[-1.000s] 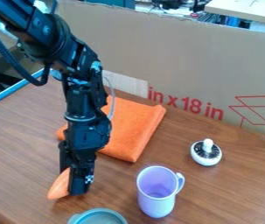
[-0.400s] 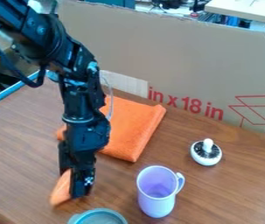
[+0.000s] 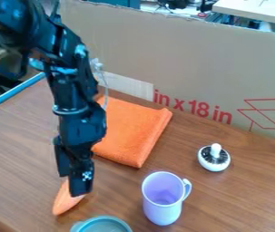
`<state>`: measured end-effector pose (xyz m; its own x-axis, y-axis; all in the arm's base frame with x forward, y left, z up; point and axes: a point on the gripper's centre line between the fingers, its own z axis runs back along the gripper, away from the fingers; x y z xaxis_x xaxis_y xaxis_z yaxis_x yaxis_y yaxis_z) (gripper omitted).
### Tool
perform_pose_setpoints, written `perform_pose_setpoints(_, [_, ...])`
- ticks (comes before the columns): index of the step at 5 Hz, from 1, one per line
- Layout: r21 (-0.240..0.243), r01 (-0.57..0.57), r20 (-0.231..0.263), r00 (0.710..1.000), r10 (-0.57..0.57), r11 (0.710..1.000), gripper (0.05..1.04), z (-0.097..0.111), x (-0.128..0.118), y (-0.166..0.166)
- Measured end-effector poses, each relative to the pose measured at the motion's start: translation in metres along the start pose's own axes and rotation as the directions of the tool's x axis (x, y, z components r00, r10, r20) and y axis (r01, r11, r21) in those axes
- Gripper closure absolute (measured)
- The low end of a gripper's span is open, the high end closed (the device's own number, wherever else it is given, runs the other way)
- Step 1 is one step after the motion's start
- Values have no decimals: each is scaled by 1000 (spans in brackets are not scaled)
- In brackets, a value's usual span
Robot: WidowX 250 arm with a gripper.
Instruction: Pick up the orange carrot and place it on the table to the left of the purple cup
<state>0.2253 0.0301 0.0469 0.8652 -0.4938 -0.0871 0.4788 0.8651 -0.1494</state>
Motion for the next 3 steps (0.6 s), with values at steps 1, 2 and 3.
perform_pose_setpoints(1, [56, -73, 74, 995, 69, 996, 82, 33, -15, 8])
perform_pose_setpoints(2, [88, -139, 111, 985, 129, 986, 82, 56, -37, 15])
perform_pose_setpoints(3, [110, -192, 111, 977, 180, 975, 82, 63, -50, 23])
